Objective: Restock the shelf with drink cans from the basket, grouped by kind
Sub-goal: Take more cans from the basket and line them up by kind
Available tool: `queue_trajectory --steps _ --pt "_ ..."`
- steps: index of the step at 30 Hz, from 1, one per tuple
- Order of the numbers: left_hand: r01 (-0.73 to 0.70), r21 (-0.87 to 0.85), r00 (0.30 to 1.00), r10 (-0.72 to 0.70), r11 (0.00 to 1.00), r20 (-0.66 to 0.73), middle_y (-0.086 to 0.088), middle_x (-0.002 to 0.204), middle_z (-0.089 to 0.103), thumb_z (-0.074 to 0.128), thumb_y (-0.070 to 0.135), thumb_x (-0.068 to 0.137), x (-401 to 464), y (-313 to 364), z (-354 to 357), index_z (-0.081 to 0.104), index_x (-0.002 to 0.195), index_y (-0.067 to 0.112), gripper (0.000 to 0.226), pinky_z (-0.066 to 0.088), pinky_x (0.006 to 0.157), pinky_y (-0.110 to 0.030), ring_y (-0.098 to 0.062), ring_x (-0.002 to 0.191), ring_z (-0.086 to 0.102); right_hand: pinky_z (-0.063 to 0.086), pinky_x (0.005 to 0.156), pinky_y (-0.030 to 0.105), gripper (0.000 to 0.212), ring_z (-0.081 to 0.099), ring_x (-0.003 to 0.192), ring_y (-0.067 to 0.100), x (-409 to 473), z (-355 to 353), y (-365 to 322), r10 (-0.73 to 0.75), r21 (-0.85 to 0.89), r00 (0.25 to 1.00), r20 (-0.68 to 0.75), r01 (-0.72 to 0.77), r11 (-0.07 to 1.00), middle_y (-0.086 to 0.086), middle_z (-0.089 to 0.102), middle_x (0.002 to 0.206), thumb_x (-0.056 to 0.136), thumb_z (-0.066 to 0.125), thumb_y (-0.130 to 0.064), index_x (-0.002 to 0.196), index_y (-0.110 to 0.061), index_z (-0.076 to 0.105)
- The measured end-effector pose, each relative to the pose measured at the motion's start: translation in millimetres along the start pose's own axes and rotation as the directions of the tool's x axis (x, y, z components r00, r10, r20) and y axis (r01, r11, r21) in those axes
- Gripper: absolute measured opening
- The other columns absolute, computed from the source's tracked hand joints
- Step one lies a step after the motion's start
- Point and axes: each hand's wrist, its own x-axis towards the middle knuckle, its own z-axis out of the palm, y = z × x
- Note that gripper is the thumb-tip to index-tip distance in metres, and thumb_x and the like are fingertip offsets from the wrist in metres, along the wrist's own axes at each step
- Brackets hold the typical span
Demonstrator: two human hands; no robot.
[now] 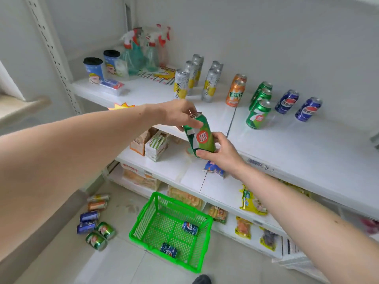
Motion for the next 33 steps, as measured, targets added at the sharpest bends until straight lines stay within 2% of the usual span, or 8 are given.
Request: queue_trajectory --steps 2,5,9,13,18,21,27,33 --pt "-0.057 0.091 0.998 0.059 0.994 -0.014 -0.008 0.105 0.067 0.067 0.039 0.085 12.5 24.0 -0.1 0.057 0.117 0.009 0.045 0.057 0.077 -0.036 -0.023 0.087 0.067 0.054 0.095 0.041 0.079 0.067 0.101 0.015 4.1 -26.0 -1.5 0.004 -0.006 1.0 -0.002 -0.004 1.0 -0.005 0.063 0.118 0.06 0.087 -0.046 0.126 -0.021 0.053" --pt "-0.126 0.218 0.992 0.13 0.968 -0.003 -0.005 0.106 0.064 0.066 0.042 0.085 37.0 58.4 6.1 0.055 0.12 0.012 0.047 0.05 0.077 -0.035 -0.022 0.093 0.061 0.054 0.091 0.031 0.055 0.067 0.1 0.012 9.8 -68.7 -0.4 0.008 0.016 1.0 -0.015 -0.008 1.0 -0.004 0.069 0.109 0.07 0.087 -0.025 0.118 -0.017 0.06" --pt "-0.2 0.255 0.979 0.201 0.946 0.024 -0.004 0.105 0.063 0.068 0.045 0.083 83.8 99.1 23.9 0.055 0.121 0.014 0.051 0.049 0.079 -0.035 -0.022 0.092 0.059 0.051 0.081 0.015 0.054 0.067 0.099 0.006 20.5 -129.2 11.2 0.017 0.027 0.999 -0.033 -0.016 1.0 -0.004 0.071 0.108 0.072 0.086 -0.019 0.12 -0.013 0.062" --pt "-0.232 0.243 0.973 0.227 0.942 0.049 -0.002 0.103 0.061 0.068 0.042 0.084 132.0 138.5 45.5 0.054 0.124 0.014 0.05 0.043 0.07 -0.028 -0.019 0.09 0.057 0.053 0.081 0.02 0.049 0.068 0.093 0.008 37.6 -188.8 32.8 0.022 -0.013 0.999 -0.028 -0.023 1.0 -0.005 0.072 0.103 0.07 0.087 -0.017 0.112 -0.017 0.064" --pt "-0.223 0.193 0.975 0.218 0.956 0.044 -0.005 0.113 0.061 0.067 0.039 0.085 184.1 176.2 72.8 0.048 0.132 0.013 0.057 0.048 0.088 -0.035 -0.023 0.101 0.058 0.054 0.084 0.026 0.044 0.068 0.094 0.01 62.0 -251.2 58.2 0.008 -0.106 1.0 -0.014 -0.01 0.994 -0.005 0.072 0.1 0.066 0.089 -0.022 0.1 -0.028 0.062" --pt "-0.207 0.145 0.978 0.206 0.968 0.021 -0.005 0.121 0.058 0.068 0.04 0.084 211.9 186.4 85.5 0.04 0.137 0.016 0.065 0.046 0.088 -0.032 -0.021 0.105 0.056 0.053 0.081 0.024 0.047 0.067 0.093 0.009 76.6 -278.1 72.2 0.0 -0.136 1.0 -0.026 -0.004 0.991 -0.006 0.072 0.1 0.065 0.09 -0.025 0.104 -0.028 0.063" --pt "-0.149 0.003 0.989 0.149 0.989 0.009 -0.008 0.139 0.049 0.068 0.04 0.085 241.8 189.8 100.5 0.029 0.145 0.019 0.075 0.047 0.097 -0.035 -0.023 0.117 0.055 0.054 0.081 0.027 0.064 0.065 0.094 0.01 97.3 -299.2 96.9 0.025 -0.162 0.993 -0.117 -0.044 0.986 -0.004 0.07 0.104 0.06 0.091 -0.031 0.115 -0.019 0.061" --pt "-0.164 0.058 0.986 0.162 0.985 0.043 -0.008 0.142 0.047 0.063 0.035 0.09 251.7 184.0 104.9 0.033 0.141 0.015 0.063 0.047 0.099 -0.036 -0.022 0.118 0.056 0.056 0.085 0.032 0.068 0.066 0.096 0.013 100.2 -297.1 114.6 0.083 -0.146 0.971 -0.222 -0.117 0.982 -0.004 0.068 0.104 0.057 0.091 -0.031 0.115 -0.018 0.059"
